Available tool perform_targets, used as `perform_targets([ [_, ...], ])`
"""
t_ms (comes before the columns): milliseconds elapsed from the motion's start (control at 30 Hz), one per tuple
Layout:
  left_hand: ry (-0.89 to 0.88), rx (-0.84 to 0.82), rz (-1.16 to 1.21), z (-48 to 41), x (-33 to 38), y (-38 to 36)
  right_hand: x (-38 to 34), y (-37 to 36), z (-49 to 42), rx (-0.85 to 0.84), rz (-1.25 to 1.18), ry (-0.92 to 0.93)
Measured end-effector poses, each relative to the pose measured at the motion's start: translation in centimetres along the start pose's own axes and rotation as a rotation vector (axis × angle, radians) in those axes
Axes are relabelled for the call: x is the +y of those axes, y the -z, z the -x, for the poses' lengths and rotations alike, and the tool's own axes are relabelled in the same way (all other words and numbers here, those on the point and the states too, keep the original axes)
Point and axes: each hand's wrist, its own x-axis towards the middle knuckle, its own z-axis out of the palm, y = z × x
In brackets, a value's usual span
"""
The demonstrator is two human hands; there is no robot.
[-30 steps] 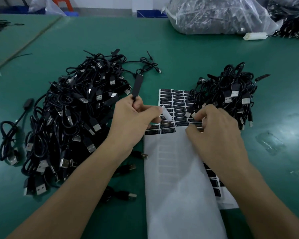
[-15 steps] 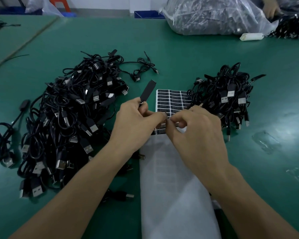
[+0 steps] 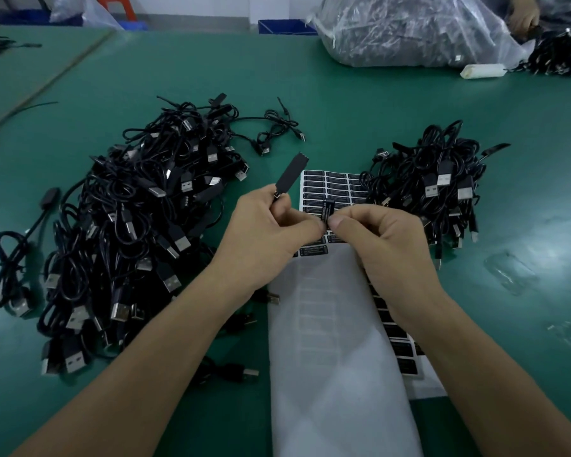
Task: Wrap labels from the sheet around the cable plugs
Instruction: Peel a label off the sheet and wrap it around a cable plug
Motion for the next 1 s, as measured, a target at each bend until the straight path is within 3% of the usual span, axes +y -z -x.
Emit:
perform_targets([
  [467, -0.022, -0.074, -0.031, -0.6, -1.3, 0.3, 0.0, 0.6, -0.3, -0.001, 0.031, 0.001],
  [733, 0.052, -0.071, -0.121, -0.2, -0.5, -0.1, 0.0, 0.9, -0.3, 0.178, -0.062, 0.056],
  [1000, -0.045, -0.187, -0.240, 0.0, -0.8, -0.4, -0.3, 0.4, 0.1, 0.083, -0.192, 0.095],
])
